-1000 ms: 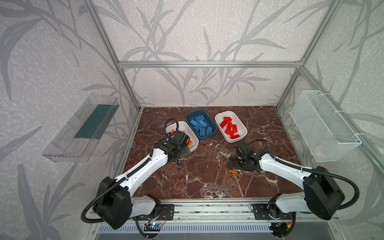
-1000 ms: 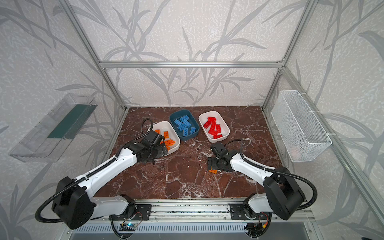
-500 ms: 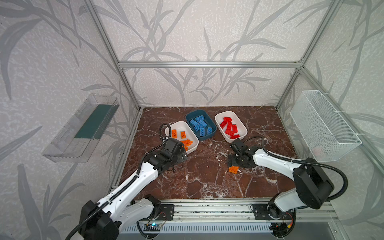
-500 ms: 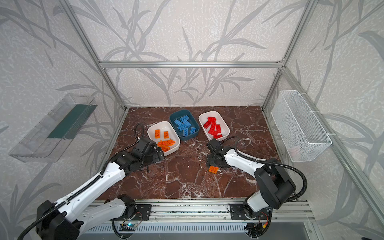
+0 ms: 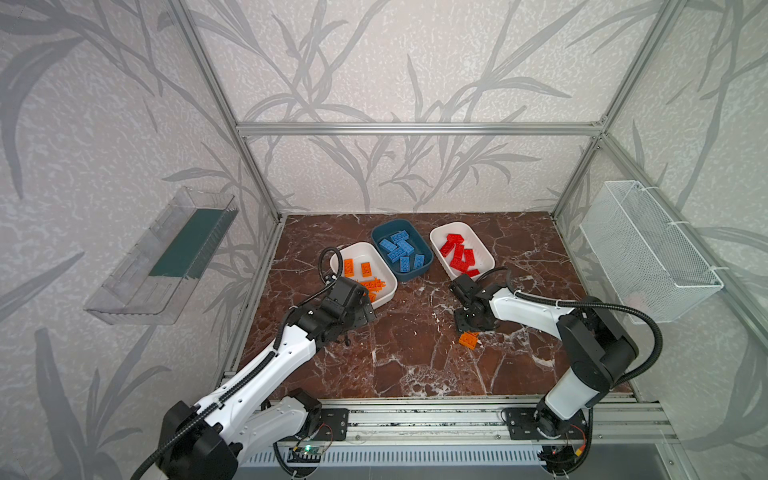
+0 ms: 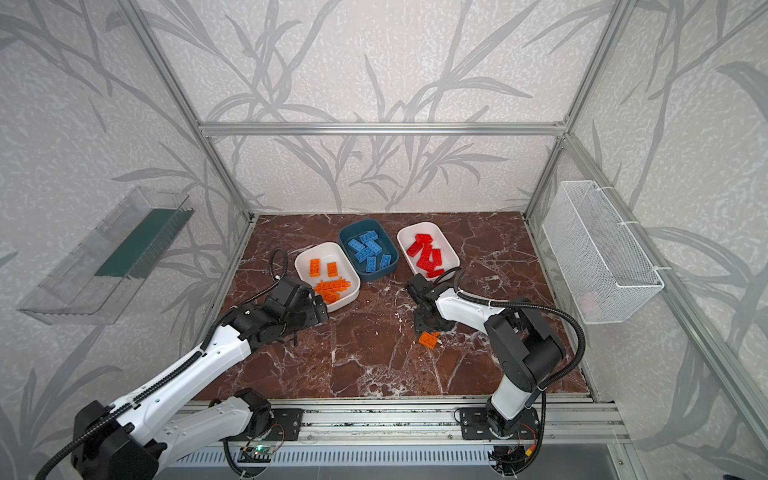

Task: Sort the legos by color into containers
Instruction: 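Close the right gripper on an orange 2x4 brick and lift it, then carry the orange brick over the white tub and open the right gripper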

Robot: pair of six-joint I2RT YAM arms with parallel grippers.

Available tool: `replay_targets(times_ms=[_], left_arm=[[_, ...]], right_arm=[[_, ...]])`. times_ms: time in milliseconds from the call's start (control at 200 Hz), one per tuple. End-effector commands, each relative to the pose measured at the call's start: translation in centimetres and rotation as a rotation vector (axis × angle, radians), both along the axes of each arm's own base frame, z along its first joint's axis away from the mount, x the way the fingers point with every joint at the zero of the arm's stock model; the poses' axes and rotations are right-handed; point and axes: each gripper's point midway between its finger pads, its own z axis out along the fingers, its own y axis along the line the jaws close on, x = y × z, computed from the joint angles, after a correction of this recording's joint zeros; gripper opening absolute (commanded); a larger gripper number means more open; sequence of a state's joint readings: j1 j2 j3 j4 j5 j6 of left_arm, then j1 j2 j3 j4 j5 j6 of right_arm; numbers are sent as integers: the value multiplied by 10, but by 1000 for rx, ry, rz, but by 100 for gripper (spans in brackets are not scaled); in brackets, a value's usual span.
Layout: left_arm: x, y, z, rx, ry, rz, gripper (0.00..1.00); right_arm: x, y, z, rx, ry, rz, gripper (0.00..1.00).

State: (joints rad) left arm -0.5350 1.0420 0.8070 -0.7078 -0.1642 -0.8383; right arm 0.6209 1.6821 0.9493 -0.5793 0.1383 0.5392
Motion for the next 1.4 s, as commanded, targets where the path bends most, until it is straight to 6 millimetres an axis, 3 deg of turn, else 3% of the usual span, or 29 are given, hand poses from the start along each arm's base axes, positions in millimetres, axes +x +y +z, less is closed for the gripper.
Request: replay_targets(times_ms=[0,70,240,475,625,685,725,920,1040,1190,1334,1394], left_arm=[[-2,6,2,28,-5,9,99],[-1,5,3,24,-3,7,99],[-3,5,4,24,2,5,99],[-5,10,7,40,-3,15,99],[-9,15,7,57,-7,19,99],[-10,18,7,61,-20,20,99],[-11,20,7,63,-31,23,99],[-20,33,10,51,-97,63,99],[-24,39,9,35,-127,93,99],[-27,49,2,59,-135,130,99],[-31,58,1,84,-134,162,99],[-33,61,2,86,-138,170,99]], right_arm=[[0,-2,-1,-23,21,23,55],[0,1,0,-11,24,35,46],[2,3,4,-6,23,41,37],[20,14,34,5,-19,78,27],[34,36,59,66,-49,106,26],[40,53,76,115,-75,132,26],[43,66,74,131,-61,156,26],[67,148,113,241,-118,286,26],[81,201,126,304,-139,361,27],[96,250,121,332,-129,431,27],[110,277,106,319,-108,464,29],[115,285,100,317,-105,471,34]])
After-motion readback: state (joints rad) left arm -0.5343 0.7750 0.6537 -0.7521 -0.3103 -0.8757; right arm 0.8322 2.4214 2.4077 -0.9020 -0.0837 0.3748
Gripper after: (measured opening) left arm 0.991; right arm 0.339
